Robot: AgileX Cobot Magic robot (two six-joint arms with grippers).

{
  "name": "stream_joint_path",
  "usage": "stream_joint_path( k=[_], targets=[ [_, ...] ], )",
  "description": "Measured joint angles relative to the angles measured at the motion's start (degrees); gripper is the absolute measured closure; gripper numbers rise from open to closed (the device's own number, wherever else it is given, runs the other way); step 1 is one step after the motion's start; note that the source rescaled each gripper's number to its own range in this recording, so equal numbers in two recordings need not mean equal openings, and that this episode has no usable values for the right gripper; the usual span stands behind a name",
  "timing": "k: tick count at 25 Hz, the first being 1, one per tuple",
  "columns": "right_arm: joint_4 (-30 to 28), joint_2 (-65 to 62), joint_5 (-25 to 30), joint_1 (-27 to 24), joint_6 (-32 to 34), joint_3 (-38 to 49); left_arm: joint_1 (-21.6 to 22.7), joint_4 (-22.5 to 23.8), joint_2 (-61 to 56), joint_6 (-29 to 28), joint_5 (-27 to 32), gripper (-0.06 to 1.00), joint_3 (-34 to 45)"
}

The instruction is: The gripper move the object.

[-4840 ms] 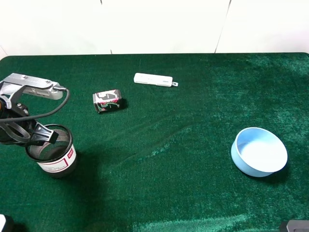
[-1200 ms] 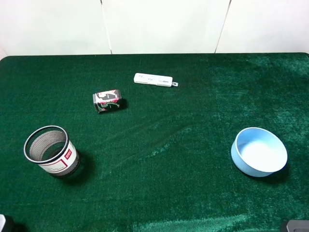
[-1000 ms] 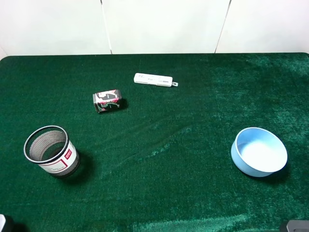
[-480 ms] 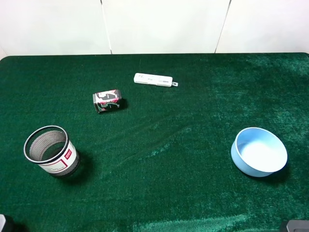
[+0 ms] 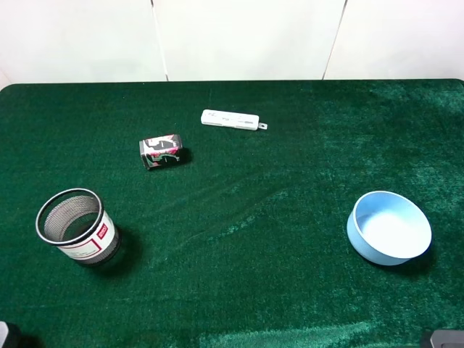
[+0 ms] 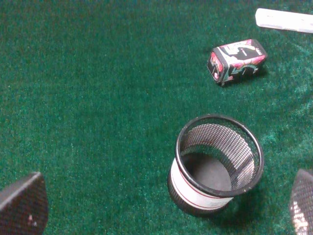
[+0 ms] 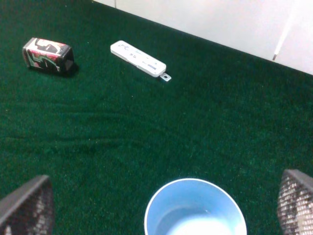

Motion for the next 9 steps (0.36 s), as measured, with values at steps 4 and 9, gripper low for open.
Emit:
stream_joint_path(
  k=[4,9],
  targets=[
    [0.0,0.0,0.0,0.0,0.0,0.0,0.0,0.0,0.0,0.0,0.0,-0.06,0.0],
    [0.0,0.0,0.0,0.0,0.0,0.0,0.0,-0.02,0.0,0.05,0.0,-0.06,0.0]
  ],
)
